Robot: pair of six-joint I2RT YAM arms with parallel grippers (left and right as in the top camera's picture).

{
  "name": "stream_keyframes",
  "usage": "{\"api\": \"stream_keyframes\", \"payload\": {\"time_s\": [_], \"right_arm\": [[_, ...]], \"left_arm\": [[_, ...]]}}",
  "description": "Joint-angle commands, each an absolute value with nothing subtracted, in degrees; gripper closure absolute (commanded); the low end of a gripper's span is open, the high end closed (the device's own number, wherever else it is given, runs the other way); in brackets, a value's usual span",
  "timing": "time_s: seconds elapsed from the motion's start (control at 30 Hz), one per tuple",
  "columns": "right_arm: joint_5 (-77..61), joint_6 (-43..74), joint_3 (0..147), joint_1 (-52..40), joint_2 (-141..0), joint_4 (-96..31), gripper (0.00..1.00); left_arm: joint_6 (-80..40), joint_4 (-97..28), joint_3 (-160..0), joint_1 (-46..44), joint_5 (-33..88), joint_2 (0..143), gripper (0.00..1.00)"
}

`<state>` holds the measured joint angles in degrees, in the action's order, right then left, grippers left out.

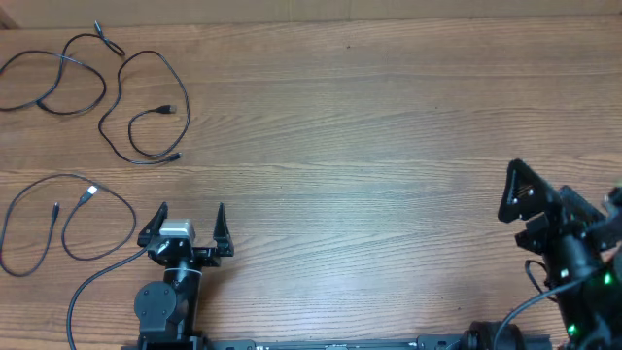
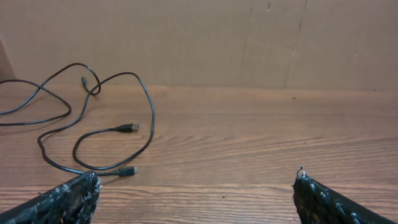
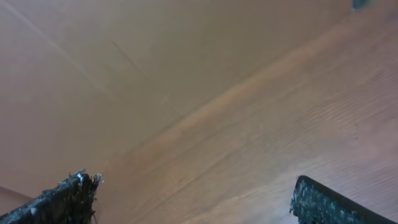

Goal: Untangle cables

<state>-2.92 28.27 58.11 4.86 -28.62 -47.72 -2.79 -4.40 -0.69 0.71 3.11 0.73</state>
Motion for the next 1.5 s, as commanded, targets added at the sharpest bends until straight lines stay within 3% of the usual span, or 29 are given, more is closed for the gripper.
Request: {"api": "stream_keyframes", "payload": {"time_s": [0.0,0.3,0.6,1.47], "right_arm": [[-2.5,28.0,52.4,4.9,-24.1,-43.1,0.00],[-2.5,28.0,33.3,4.9,-10.8,-21.5,0.00],[-2.5,28.0,14.0,4.9,-0.8,-10.5,0.00],[-2.4,28.0,0.4,0.9,-0.1,-4.6,0.00]], "left_arm": [[-1.8,-4.4,-0.3,0.4,2.4,0.3,0.01],[-1.8,-4.4,-0.3,0.4,2.3,0.3,0.01],[-1.8,-4.4,-0.3,0.4,2.4,0.3,0.01],[-1.8,-4.4,-0.3,0.4,2.4,0.3,0.00]]}}
